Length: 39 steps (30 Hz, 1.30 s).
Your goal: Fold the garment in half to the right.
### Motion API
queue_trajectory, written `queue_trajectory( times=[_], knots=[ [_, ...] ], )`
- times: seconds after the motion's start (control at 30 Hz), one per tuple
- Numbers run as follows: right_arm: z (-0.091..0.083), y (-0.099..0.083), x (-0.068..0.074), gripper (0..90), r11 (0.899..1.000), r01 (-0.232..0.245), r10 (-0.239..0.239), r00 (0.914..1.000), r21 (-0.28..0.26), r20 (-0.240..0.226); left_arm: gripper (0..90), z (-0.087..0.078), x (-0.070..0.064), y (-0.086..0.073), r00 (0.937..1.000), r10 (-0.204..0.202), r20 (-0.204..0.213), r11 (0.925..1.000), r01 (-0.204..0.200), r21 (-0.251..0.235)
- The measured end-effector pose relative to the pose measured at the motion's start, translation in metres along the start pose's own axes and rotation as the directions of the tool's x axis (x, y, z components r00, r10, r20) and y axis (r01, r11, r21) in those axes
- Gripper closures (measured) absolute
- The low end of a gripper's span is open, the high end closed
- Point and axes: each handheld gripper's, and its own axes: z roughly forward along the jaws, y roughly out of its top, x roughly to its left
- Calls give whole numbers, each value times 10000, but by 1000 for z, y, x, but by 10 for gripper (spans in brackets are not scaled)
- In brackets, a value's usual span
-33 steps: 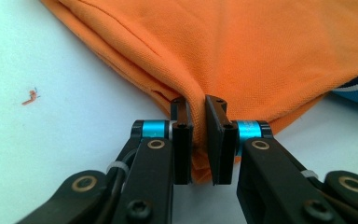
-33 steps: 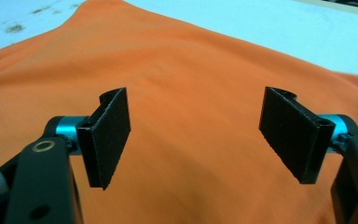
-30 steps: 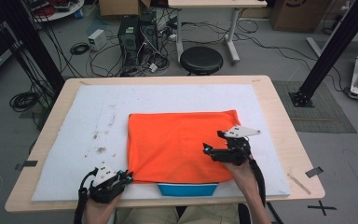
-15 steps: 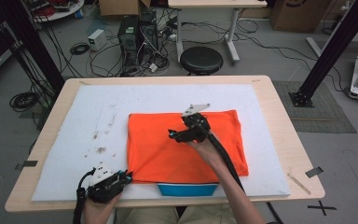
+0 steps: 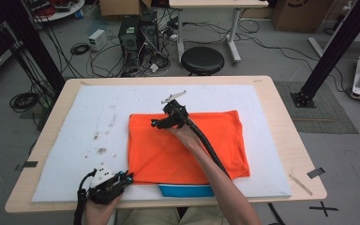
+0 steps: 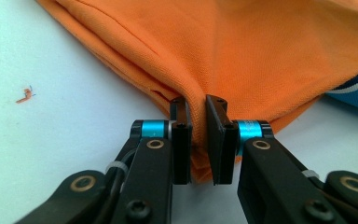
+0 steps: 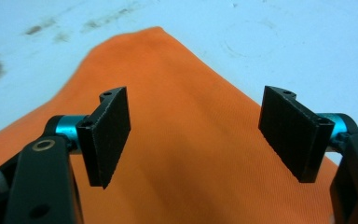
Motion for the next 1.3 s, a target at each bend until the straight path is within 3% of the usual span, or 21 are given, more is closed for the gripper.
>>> queue_trajectory(
  times=[0.17,0.33,0.7,1.03,1.3],
  knots=[
    [22,5,-1,259,9993,58,-54,9999,357,-125,808,0,-1,0,10000,62,-34,10000,-62,21],
    [43,16,11,262,9971,567,-552,9980,513,-299,808,0,1,0,10000,-53,70,10000,53,-21],
    [81,37,26,301,9948,757,-710,9951,687,-687,809,-2,-1,0,9999,71,113,10000,-71,26],
    [97,45,33,366,9901,1108,-1061,9927,857,-572,810,-3,0,-2,9997,42,260,10000,-43,25],
    [98,45,34,379,9890,1261,-1207,9901,771,-711,809,-3,0,-2,9997,43,259,10000,-42,-42]
  ],
)
